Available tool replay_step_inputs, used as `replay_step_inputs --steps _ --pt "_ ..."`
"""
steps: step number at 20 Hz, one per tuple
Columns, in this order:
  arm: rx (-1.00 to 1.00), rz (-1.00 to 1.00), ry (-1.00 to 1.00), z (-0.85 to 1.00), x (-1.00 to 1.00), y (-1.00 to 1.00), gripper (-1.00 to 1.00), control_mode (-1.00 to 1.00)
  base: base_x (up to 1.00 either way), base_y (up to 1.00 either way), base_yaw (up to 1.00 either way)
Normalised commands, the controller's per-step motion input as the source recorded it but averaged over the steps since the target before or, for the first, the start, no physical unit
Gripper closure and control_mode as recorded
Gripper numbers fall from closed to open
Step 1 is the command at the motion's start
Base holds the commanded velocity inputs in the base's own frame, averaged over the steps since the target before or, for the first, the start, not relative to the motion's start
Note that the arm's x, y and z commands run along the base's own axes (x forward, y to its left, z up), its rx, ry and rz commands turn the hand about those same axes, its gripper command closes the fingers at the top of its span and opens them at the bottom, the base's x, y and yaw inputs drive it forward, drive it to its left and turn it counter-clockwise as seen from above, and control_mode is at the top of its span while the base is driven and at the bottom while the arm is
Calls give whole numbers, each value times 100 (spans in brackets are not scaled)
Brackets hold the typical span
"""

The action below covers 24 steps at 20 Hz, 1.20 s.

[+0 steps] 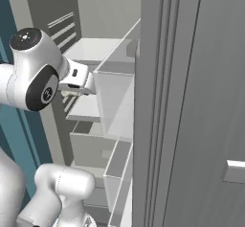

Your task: Retrieve the bottle and the shaker from the cabinet and place them next to the mixing bowl on the counter. Then add garlic from the fridge to the mixing bowl.

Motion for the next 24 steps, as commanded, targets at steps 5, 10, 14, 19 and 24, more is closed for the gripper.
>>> replay_step_inputs --steps 5,10,14,19,24 --pt "0 0 0 0 0 0 100 100 -1 0 0" --pt "0 0 0 0 0 0 100 100 -87 0 0" --pt "0 0 0 0 0 0 100 100 -100 0 0" --pt "0 0 0 0 0 0 100 100 -98 -8 5" --pt "0 0 0 0 0 0 100 100 -100 -4 35"
